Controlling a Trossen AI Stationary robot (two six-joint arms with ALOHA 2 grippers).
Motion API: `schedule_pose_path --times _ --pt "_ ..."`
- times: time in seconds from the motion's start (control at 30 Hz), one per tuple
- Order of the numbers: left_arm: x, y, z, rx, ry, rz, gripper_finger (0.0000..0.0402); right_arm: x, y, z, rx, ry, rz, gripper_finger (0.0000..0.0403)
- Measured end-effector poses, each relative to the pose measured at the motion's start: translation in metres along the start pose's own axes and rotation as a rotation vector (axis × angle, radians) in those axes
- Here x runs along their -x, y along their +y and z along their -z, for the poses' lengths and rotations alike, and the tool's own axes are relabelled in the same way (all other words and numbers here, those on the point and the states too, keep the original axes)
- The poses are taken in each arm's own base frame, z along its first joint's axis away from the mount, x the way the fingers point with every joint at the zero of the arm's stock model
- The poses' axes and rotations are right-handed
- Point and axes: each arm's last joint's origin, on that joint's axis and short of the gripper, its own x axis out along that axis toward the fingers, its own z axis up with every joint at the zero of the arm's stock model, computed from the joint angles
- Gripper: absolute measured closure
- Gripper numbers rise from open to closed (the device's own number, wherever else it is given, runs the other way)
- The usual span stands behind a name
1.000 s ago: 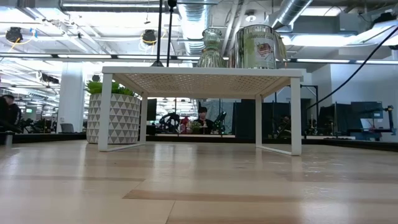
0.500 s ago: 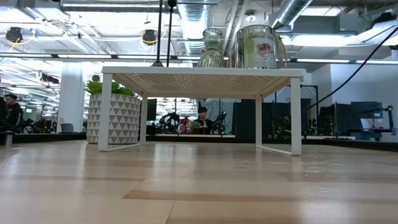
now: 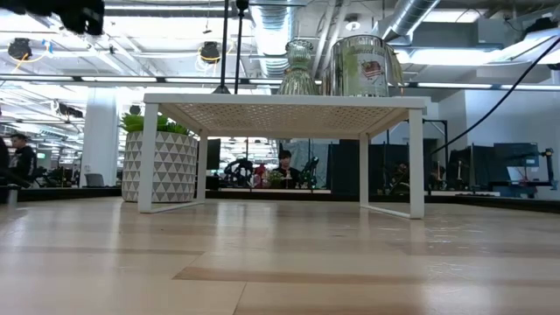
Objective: Pick & Place candle stick holders
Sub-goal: Return to Home Position
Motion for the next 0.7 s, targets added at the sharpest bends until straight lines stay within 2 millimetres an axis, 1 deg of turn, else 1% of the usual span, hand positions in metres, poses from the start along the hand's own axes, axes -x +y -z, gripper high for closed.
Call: schedule_pose_path --times 0.37,0.5,0.7 --pt "-0.031 -0.015 0.056 0.057 0.033 0.005 0.0394 0.0 0.0 0.001 0.006 0.01 -0.001 0.0403" --pt "-0.038 -0.019 0.077 0.076 0.041 0.005 0.0394 0.0 0.0 0.001 0.005 0.009 -0.001 0.0403" --pt "-0.045 -0.025 0.102 0.081 0.018 0.006 0.0394 0.002 -0.001 0.001 0.001 0.002 -0.003 0.0403"
